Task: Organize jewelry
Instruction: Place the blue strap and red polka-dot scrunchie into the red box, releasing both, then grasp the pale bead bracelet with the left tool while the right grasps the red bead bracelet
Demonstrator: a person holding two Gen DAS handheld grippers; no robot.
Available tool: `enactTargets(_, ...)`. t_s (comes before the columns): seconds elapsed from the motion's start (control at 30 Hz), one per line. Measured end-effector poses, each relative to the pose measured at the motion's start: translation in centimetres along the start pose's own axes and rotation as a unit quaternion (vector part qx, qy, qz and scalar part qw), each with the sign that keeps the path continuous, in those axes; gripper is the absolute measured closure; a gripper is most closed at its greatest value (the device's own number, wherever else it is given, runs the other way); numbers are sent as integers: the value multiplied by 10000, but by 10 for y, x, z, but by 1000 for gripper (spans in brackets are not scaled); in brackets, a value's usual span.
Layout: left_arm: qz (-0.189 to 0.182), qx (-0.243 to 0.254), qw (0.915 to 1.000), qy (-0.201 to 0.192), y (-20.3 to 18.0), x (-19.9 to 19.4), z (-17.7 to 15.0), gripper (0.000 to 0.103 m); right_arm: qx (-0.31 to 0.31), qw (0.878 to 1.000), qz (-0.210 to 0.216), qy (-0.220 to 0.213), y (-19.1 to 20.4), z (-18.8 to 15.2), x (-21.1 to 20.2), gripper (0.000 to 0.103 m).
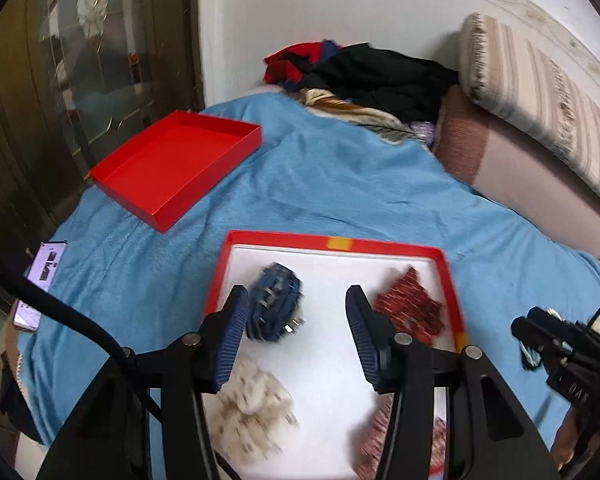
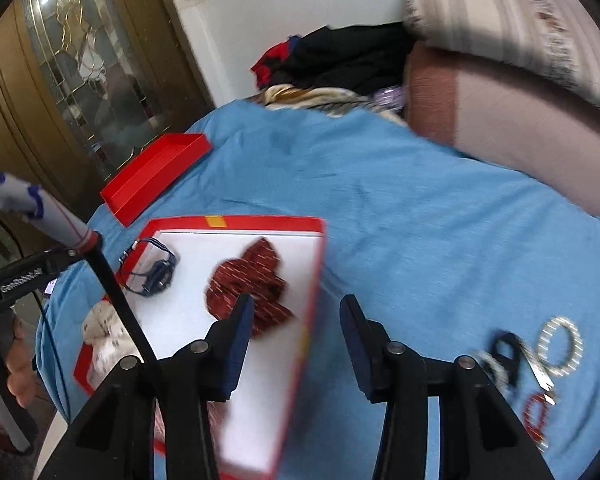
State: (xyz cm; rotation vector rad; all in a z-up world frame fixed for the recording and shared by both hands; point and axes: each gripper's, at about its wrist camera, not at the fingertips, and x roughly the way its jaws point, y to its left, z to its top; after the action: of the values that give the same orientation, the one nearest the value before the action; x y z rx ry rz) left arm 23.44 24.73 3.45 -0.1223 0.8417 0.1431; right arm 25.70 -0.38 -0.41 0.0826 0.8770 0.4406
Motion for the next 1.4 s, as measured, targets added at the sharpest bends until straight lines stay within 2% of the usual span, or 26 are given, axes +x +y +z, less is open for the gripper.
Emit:
enactTargets(0.2,-136,447,9988,-159,-50,-40,-26,52,330,9989,-334,-43,-51,-36,-48,54)
enactTargets(0.37,-466,741,9961,-140,-96,-59,-47,49,715,9952,-666,-41,-105,-79,-87,54)
enactTargets(0.5,-679,1037,9923,-40,-138,-60,-64,49,1096,9893,-966,-15,-150,-112,-114,54)
enactTargets(0.7,-1083,1334,9846,317,-195,-43,-90,49,1604,9795,-1217,-30,-202,-141,-137,54)
enactTargets(0.83,-1303,1460,9793,525,-220,-23,-103,49,1639,9807,-1069,2,-212,-146,-132,54)
enactTargets(1.03,-1469,1475,9741,886,-246,16,-113,49,1453,9866,-735,100,-202,-137,-100,54)
enactTargets(1.23,-1539,1279,9740,1059,-253,54,-98,49,1372,9893,-493,114,-198,-123,-73,54)
enactTargets(1.4,-1810,1026,9708,1195,-257,88,-78,50,1254,9910,-444,172,-195,-112,-50,54)
